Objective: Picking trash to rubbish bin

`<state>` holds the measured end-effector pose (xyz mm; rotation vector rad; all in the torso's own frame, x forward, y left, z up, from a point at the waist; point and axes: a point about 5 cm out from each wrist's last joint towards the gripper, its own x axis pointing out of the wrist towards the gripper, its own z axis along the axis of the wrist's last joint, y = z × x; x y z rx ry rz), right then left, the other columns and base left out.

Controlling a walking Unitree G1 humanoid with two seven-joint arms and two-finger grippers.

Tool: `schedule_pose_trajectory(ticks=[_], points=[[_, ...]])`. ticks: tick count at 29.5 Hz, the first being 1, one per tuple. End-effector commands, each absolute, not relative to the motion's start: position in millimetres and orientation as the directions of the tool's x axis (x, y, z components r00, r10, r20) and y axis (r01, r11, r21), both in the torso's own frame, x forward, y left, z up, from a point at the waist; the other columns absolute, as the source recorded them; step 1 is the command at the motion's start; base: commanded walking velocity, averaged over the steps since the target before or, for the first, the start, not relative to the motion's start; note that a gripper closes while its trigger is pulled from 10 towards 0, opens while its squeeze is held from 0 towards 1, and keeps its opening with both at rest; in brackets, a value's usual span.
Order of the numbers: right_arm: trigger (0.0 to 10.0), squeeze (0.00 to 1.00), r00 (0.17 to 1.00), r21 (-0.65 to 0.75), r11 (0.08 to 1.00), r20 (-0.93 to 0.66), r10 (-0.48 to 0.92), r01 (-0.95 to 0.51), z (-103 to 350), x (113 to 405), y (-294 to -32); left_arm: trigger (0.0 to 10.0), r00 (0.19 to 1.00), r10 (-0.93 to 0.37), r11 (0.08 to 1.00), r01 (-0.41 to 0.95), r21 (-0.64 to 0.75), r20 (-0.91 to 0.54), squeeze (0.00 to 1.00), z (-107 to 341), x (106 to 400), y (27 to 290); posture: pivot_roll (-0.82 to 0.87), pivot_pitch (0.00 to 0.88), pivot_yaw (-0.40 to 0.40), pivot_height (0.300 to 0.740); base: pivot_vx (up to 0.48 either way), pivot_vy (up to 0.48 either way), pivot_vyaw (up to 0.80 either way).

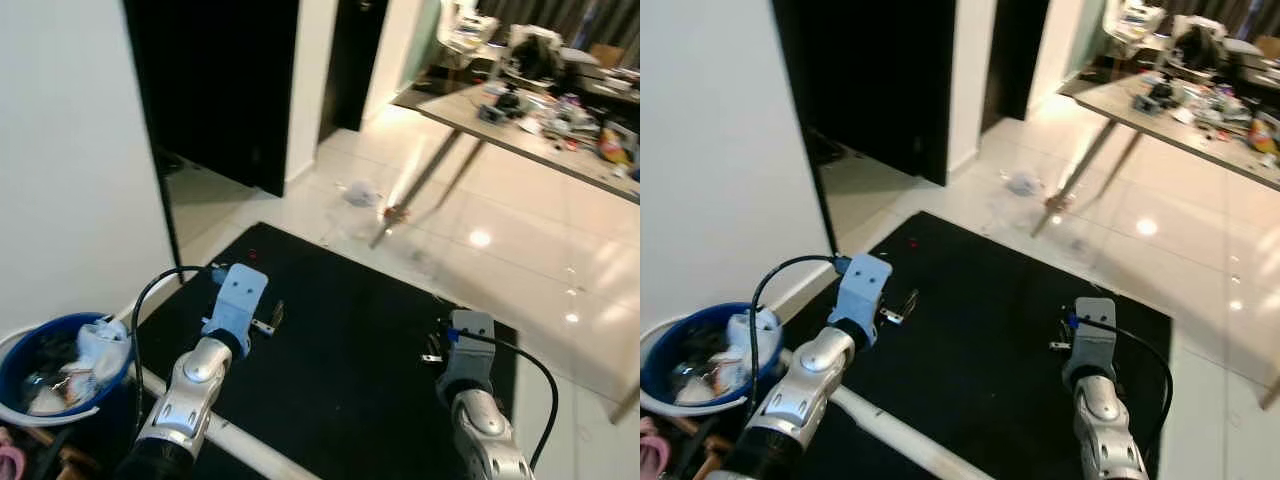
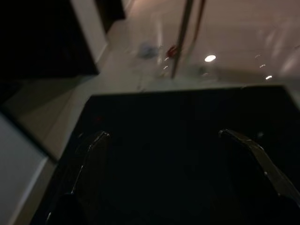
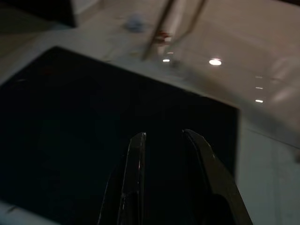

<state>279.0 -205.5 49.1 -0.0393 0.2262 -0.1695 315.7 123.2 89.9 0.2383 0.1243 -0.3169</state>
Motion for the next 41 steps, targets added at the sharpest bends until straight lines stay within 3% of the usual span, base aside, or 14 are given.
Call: schedule_pose_trajectory(ticks=[1,41], points=[[10.0,0.00,0.956,-0.053,0.983,-0.232,-0.181,0.173,47.5,277.8,-205.8,10.0,0.939,-0.299,0.917,0.332,0.219,-0.171,0.00,86.4,313.8,122.2,-0.08,0.031,-0.065,0.740,0.000,0.000,-0.80],[10.0,0.00,0.954,-0.068,0.981,-0.232,-0.192,0.181,47.3,276.3,-207.6,10.0,0.945,-0.309,0.935,0.322,0.148,-0.107,0.00,94.7,313.9,124.2,-0.08,0.041,-0.060,0.740,0.000,0.000,-0.80]])
